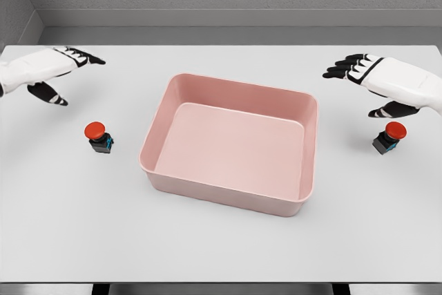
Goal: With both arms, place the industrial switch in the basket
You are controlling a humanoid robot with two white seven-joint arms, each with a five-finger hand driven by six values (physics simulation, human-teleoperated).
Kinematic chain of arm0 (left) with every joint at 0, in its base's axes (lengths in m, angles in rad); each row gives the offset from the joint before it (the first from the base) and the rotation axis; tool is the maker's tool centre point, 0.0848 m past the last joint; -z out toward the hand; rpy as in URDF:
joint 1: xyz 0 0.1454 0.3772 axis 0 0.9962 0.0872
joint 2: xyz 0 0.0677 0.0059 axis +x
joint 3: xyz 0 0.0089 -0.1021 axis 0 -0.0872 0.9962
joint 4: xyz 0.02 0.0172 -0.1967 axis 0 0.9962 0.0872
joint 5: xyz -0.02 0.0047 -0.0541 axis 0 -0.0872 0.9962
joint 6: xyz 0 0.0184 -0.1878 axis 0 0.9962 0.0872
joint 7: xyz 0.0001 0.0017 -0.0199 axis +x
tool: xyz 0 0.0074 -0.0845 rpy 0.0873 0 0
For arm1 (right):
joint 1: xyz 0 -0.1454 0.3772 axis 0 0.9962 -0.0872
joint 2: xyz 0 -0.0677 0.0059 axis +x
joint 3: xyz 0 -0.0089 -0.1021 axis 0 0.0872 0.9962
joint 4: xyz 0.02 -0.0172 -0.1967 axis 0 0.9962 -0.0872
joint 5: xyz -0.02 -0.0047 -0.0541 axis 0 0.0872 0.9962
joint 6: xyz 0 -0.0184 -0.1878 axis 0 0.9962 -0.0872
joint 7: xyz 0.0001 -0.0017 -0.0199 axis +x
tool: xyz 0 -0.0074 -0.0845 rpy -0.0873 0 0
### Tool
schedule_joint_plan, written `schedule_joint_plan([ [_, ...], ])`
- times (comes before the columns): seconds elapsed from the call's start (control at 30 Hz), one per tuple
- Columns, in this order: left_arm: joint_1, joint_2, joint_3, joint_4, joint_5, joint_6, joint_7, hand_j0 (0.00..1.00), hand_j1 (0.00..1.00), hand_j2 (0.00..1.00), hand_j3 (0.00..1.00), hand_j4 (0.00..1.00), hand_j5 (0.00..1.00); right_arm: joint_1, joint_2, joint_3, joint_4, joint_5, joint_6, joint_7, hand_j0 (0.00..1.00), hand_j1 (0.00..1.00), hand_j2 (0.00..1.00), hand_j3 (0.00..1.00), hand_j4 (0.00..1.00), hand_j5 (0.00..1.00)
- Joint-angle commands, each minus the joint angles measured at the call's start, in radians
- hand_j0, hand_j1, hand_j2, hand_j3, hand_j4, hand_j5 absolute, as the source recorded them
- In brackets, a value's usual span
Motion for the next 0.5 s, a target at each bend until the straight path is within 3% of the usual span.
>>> schedule_joint_plan([
  [0.0, 0.002, 0.003, -0.002, 0.001, 0.002, 0.001, -0.001, 1.00, 1.00, 1.00, 1.00, 1.00, 1.00, 0.000, -0.012, 0.000, -0.002, -0.006, 0.002, 0.003, 1.00, 1.00, 1.00, 1.00, 1.00, 1.00],
  [0.1, 0.006, 0.004, -0.001, -0.011, -0.007, 0.001, -0.004, 1.00, 1.00, 1.00, 1.00, 1.00, 1.00, 0.046, -0.094, -0.041, -0.005, -0.006, 0.002, 0.003, 1.00, 1.00, 1.00, 1.00, 1.00, 1.00],
  [0.13, 0.008, 0.029, -0.004, -0.015, -0.007, 0.001, -0.004, 1.00, 1.00, 1.00, 1.00, 1.00, 1.00, 0.092, -0.105, -0.069, -0.006, -0.006, 0.002, 0.003, 1.00, 1.00, 1.00, 1.00, 1.00, 1.00],
  [0.23, 0.002, 0.055, -0.059, -0.021, -0.007, 0.001, -0.001, 1.00, 1.00, 1.00, 1.00, 1.00, 1.00, 0.124, -0.156, -0.075, -0.068, -0.006, 0.002, 0.001, 1.00, 1.00, 1.00, 1.00, 1.00, 1.00],
  [0.27, -0.009, 0.055, -0.094, -0.039, -0.005, 0.001, 0.000, 1.00, 1.00, 1.00, 1.00, 1.00, 1.00, 0.135, -0.157, -0.078, -0.071, -0.006, 0.002, 0.001, 1.00, 1.00, 1.00, 1.00, 1.00, 1.00],
  [0.4, -0.015, 0.098, -0.117, -0.128, -0.001, 0.001, 0.004, 1.00, 1.00, 1.00, 1.00, 1.00, 1.00, 0.204, -0.188, -0.101, -0.098, -0.006, 0.002, 0.001, 1.00, 1.00, 1.00, 1.00, 1.00, 1.00],
  [0.47, -0.017, 0.121, -0.145, -0.163, -0.001, 0.001, 0.002, 1.00, 1.00, 1.00, 1.00, 1.00, 1.00, 0.206, -0.186, -0.103, -0.100, -0.006, 0.002, 0.001, 1.00, 1.00, 1.00, 1.00, 1.00, 1.00],
])
